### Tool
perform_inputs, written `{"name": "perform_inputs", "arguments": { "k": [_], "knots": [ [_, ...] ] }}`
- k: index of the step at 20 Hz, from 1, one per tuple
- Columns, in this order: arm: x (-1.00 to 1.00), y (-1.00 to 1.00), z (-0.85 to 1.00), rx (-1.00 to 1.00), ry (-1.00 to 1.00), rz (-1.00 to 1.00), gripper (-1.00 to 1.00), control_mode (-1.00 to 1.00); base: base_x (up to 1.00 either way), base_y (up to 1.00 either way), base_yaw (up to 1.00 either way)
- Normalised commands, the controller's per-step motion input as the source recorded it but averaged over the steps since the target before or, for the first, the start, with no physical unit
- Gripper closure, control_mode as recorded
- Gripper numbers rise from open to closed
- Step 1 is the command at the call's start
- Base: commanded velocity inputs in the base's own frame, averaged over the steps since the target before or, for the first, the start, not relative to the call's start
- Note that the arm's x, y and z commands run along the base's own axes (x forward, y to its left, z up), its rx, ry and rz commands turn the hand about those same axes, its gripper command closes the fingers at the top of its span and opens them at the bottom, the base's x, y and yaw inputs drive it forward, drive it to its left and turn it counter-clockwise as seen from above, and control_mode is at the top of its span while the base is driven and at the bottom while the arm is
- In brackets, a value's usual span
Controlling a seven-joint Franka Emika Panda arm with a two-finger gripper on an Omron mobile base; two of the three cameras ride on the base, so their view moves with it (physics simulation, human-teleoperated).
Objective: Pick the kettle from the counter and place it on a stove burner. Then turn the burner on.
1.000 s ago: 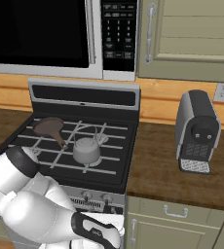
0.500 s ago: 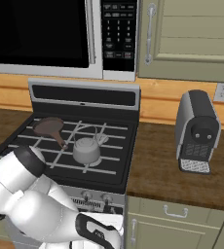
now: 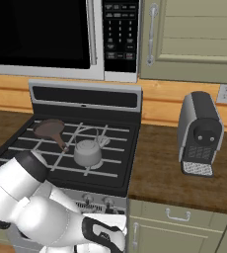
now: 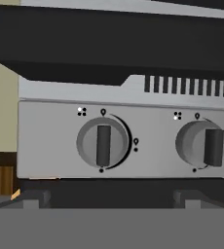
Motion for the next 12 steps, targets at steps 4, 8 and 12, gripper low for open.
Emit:
{"name": "perform_inputs", "arguments": {
  "k": [4,8,12],
  "knots": [
    [0.15,0.28,-0.01,-0.05,-0.02,0.0,-1.0,-1.0,0.0,0.0,0.0],
    [0.32,0.03,0.0,-0.01,-0.04,0.0,-1.0,-1.0,0.0,0.0,0.0],
    [0.45,0.08,0.0,0.0,-0.04,0.0,-1.0,-1.0,0.0,0.0,0.0]
  ]
}}
